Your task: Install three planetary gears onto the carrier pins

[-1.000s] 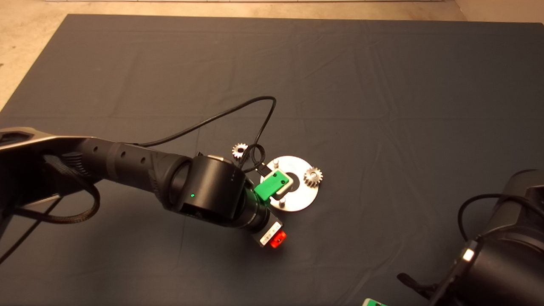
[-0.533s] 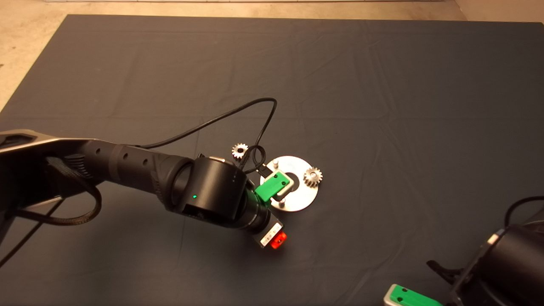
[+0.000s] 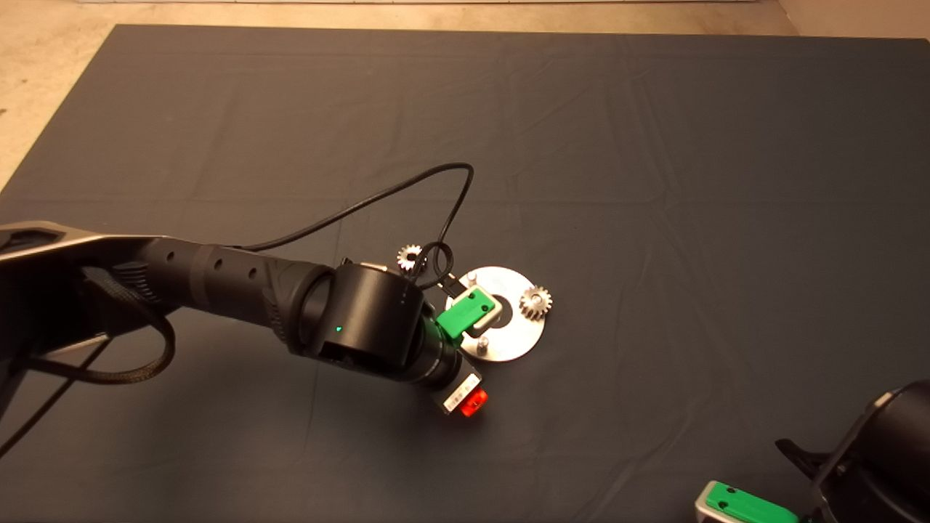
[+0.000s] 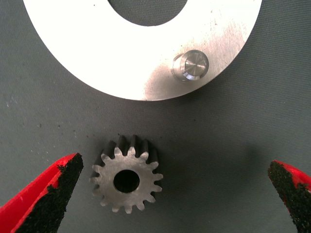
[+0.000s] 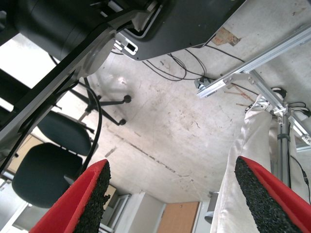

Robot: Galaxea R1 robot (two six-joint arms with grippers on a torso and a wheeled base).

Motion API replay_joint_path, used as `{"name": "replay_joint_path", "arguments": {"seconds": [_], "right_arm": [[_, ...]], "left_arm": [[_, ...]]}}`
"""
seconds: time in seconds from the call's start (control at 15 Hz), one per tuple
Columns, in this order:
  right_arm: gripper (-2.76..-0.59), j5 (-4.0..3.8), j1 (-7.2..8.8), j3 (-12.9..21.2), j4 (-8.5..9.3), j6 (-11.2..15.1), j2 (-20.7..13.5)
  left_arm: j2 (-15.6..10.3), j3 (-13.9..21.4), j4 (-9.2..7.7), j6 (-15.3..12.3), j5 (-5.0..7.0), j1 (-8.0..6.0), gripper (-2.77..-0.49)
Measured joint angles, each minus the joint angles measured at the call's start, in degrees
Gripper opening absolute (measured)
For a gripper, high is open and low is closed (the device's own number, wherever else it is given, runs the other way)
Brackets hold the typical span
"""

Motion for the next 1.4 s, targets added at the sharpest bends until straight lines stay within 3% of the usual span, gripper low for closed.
{"name": "replay_joint_path", "arguments": {"seconds": [0.4, 1.0, 1.4], "right_arm": [[-1.47, 0.00, -0.30, -0.02, 0.00, -0.26, -0.45], [-1.47, 0.00, -0.32, -0.01, 0.00, -0.43, -0.63], [-1.47, 0.00, -0.30, 0.00, 0.00, -0.44, -0.63]], "left_arm": [[-0.02, -1.90, 1.27, 3.44, 0.00, 0.18, -0.49], [-0.06, -2.32, 1.40, 6.21, 0.02, 3.71, -0.49], [-0.69, -2.32, 1.45, 8.77, 0.00, 3.83, -0.62]]}}
